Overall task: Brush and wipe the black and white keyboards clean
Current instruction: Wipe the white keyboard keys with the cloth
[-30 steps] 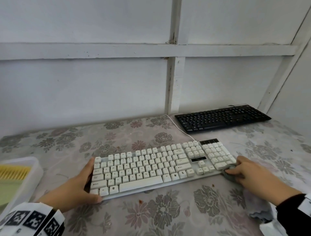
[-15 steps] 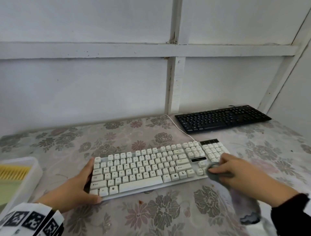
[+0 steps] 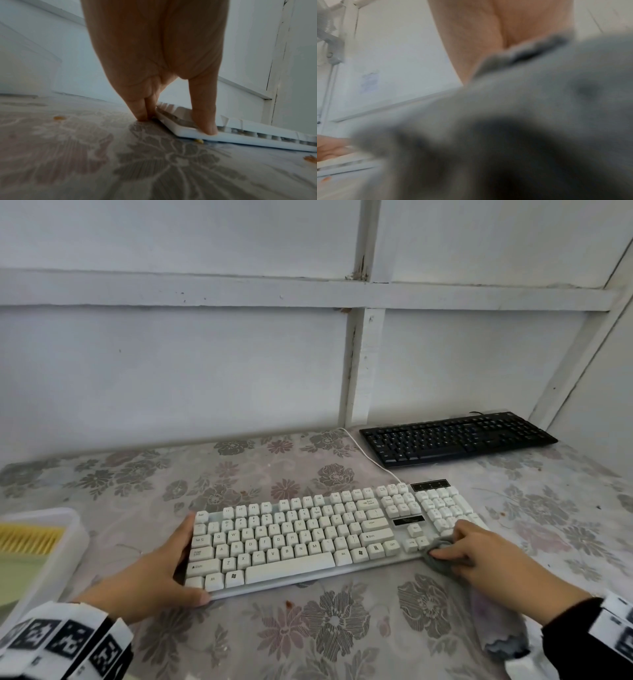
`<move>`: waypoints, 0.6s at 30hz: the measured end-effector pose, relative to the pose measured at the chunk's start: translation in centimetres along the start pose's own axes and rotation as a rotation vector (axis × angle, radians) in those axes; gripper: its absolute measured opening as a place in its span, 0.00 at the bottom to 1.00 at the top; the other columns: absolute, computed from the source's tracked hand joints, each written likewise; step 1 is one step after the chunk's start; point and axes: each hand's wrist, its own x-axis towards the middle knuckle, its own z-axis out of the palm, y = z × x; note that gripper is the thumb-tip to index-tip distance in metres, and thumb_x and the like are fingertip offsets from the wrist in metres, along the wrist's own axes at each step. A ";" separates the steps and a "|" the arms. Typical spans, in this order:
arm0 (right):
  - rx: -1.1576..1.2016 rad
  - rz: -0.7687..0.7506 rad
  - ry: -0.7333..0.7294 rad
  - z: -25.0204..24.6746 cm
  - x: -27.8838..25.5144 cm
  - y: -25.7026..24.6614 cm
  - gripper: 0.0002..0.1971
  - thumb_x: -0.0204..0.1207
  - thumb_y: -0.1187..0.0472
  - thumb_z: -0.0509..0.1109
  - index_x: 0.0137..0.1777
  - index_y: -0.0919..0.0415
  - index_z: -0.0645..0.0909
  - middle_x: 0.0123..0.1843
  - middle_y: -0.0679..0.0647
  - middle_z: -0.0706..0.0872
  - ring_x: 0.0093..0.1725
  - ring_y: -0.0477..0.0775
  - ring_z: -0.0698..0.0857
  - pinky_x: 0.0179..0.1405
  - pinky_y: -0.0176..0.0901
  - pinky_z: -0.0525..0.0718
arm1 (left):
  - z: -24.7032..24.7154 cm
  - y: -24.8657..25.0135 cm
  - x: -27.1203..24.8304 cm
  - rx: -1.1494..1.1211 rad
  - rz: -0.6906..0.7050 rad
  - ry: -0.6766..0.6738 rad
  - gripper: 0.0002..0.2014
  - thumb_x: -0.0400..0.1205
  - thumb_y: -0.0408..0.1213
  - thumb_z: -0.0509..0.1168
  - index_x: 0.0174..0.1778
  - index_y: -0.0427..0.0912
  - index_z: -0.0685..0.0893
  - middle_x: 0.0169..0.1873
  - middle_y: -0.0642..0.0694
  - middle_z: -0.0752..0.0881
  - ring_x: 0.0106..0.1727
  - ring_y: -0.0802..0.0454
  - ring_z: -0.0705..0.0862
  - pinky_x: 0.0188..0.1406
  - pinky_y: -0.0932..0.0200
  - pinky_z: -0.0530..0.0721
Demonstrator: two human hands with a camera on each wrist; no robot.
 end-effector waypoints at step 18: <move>-0.193 0.352 0.082 -0.9 -0.7 7.6 0.13 0.79 0.66 0.63 0.46 0.52 0.89 0.38 0.47 0.67 0.35 0.48 0.75 0.34 0.36 0.68 | -0.1 0.0 0.0 0.059 -0.017 -0.002 0.71 0.51 0.59 0.78 0.79 0.61 0.32 0.79 0.56 0.61 0.74 0.55 0.69 0.77 0.50 0.68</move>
